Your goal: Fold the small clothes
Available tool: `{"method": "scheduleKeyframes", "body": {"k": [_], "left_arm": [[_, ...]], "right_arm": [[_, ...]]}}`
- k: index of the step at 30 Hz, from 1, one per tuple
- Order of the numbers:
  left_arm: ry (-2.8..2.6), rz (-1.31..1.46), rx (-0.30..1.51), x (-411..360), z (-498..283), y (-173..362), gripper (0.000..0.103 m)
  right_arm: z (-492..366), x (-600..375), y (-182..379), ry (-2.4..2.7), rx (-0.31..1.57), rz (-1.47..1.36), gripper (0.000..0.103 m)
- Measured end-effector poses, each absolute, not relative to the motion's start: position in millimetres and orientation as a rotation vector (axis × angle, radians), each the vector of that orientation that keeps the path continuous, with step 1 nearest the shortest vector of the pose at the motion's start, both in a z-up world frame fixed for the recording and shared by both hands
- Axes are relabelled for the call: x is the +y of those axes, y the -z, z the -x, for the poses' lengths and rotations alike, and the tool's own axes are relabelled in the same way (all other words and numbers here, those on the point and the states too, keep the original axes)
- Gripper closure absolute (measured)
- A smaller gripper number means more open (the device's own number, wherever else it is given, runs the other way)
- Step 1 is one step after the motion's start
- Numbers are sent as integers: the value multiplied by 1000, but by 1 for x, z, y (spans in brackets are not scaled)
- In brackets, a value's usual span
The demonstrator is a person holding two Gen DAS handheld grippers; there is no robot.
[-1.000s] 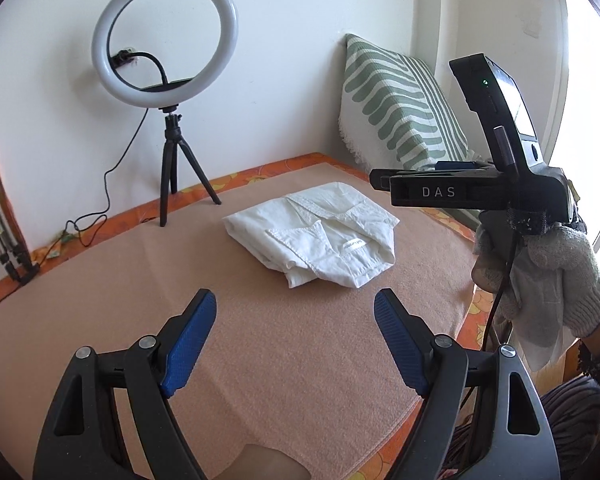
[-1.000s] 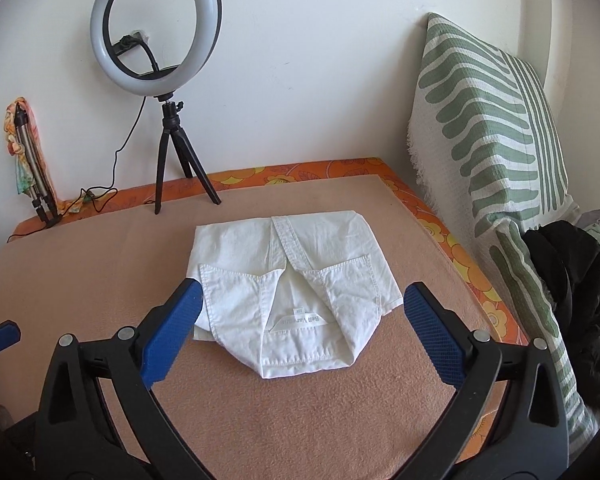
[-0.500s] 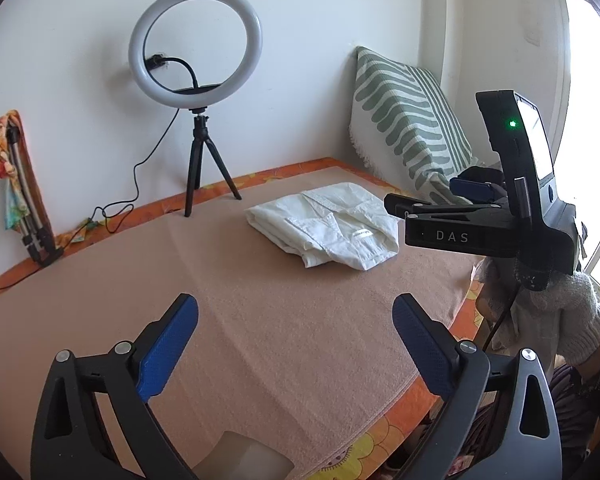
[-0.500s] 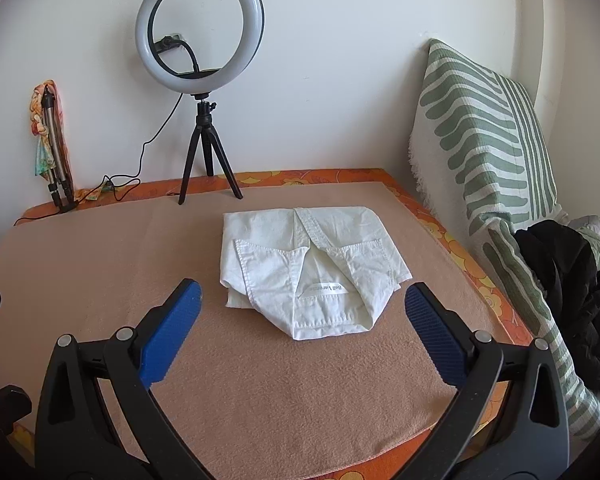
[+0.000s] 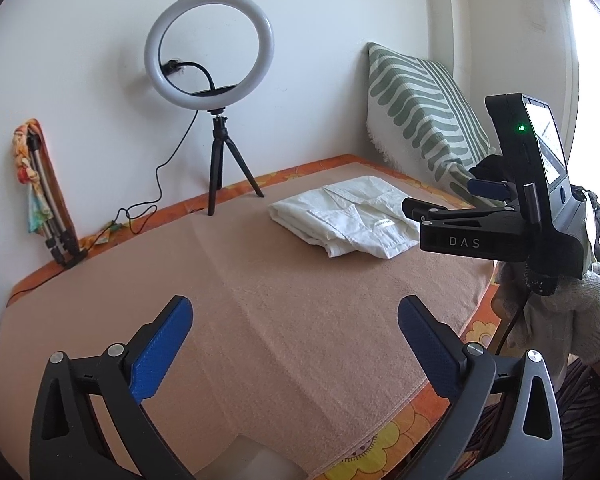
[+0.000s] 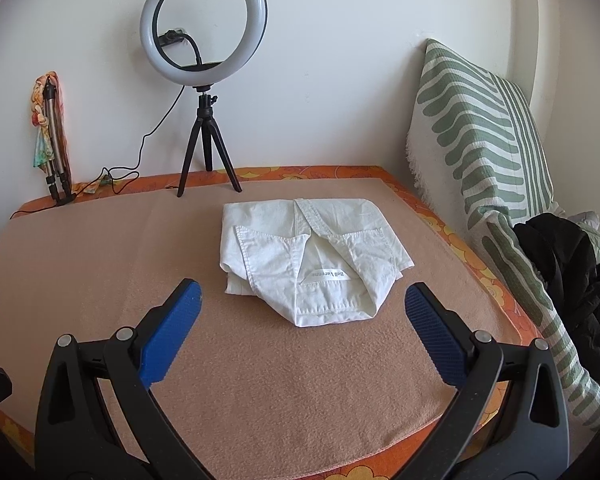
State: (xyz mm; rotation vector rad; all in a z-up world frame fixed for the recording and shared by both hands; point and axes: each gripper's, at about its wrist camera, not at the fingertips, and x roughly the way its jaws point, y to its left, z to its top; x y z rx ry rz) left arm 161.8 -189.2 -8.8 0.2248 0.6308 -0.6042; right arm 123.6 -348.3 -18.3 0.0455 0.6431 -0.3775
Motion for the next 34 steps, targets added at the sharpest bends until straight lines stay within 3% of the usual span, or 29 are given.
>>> {"method": "scheduleKeyframes", "body": {"k": [34], "left_arm": [[569, -201, 637, -172, -165, 12, 1]], "right_arm": [[-125, -342, 21, 366, 654, -46, 0]]}}
